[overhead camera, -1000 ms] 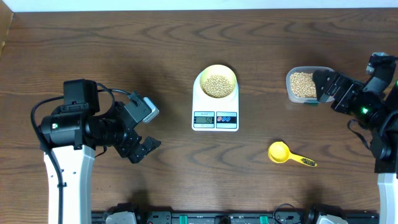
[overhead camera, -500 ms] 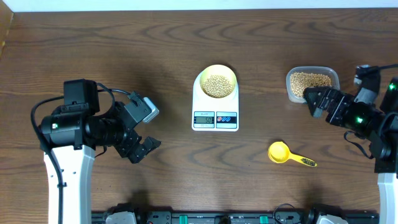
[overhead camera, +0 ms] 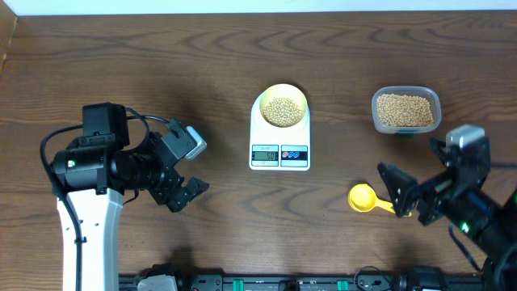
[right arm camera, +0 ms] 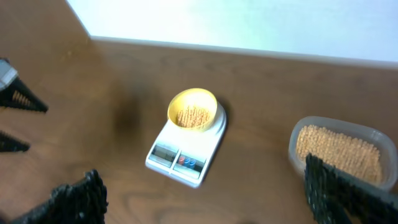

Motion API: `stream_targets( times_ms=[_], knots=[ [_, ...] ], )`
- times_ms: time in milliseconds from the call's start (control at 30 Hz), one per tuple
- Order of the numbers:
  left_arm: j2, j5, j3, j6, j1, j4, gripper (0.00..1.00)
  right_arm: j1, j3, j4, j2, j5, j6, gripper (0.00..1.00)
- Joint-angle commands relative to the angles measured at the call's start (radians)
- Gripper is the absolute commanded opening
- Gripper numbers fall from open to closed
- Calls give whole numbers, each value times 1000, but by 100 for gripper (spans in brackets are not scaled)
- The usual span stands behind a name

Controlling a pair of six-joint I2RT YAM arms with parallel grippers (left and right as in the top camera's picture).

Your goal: Scoop item into bowl and weigh 50g on scale

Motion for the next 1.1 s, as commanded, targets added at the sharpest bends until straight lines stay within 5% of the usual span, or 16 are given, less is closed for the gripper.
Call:
stream_targets(
  times_ms=[0, 367, 1067],
  knots=[
    [1, -2, -7, 24, 4, 0, 98, 41, -98, 42, -107, 90, 29, 99],
    [1, -2, -7, 24, 4, 0, 98, 36, -553, 369, -491, 172, 100, 99],
    [1, -2, -7, 24, 4, 0, 98, 38, -967, 864, -552, 290, 100, 99]
  ],
)
